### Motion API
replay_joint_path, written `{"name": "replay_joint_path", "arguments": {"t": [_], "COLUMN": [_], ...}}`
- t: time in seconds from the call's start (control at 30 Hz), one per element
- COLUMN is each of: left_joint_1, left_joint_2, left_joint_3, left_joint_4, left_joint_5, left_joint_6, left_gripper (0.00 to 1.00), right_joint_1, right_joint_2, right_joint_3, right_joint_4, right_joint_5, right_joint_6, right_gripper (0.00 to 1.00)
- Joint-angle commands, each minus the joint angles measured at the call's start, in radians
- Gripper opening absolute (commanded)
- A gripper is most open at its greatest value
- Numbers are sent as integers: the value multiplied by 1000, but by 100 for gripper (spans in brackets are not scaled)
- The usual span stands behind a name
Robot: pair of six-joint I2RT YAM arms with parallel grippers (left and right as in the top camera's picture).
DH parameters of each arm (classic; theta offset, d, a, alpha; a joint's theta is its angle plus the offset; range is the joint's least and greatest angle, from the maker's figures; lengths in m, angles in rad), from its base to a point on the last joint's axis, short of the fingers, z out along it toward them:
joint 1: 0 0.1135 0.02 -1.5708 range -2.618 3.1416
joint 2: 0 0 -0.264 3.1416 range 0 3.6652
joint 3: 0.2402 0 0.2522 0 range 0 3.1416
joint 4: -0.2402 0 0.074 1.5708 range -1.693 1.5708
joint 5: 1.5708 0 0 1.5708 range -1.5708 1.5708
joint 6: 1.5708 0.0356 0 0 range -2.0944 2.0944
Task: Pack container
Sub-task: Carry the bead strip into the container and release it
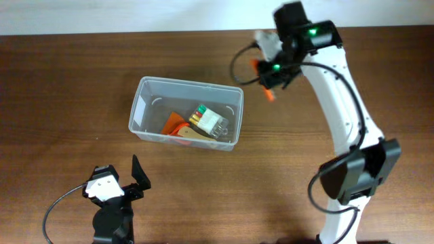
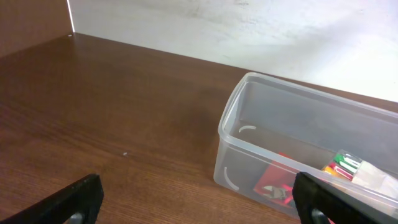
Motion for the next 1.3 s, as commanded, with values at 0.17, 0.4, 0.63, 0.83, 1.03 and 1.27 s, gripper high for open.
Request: {"name": "replay_joint_path", "arguments": {"t": [0.17,0.4,0.63,0.83,1.03,1.27], "left_joint_1": [-3,-3,-3,-3,-3,-3], "left_joint_2": [-5,-5,-5,-5,-5,-5], "left_joint_3": [-3,-3,-3,-3,-3,-3], "left_joint_4": [-2,-2,-2,-2,-2,-2], "left_joint_5": [-4,-4,-4,-4,-4,-3], "left_joint_6": [9,9,9,9,9,9], "left_gripper": [99,99,99,99,99,99], "right_joint_1": [253,366,390,390,390,390], "right_joint_2": [4,70,169,229,230,224], "right_joint_3": [78,26,26,26,26,26], "right_joint_4": [-5,58,106,152,155,128], "right_joint_5": [-8,-8,-34,-56,-56,-56], "right_joint_6": [-427,-541,-476,-386,-373,-373], "right_gripper": [4,4,4,4,10,82]}}
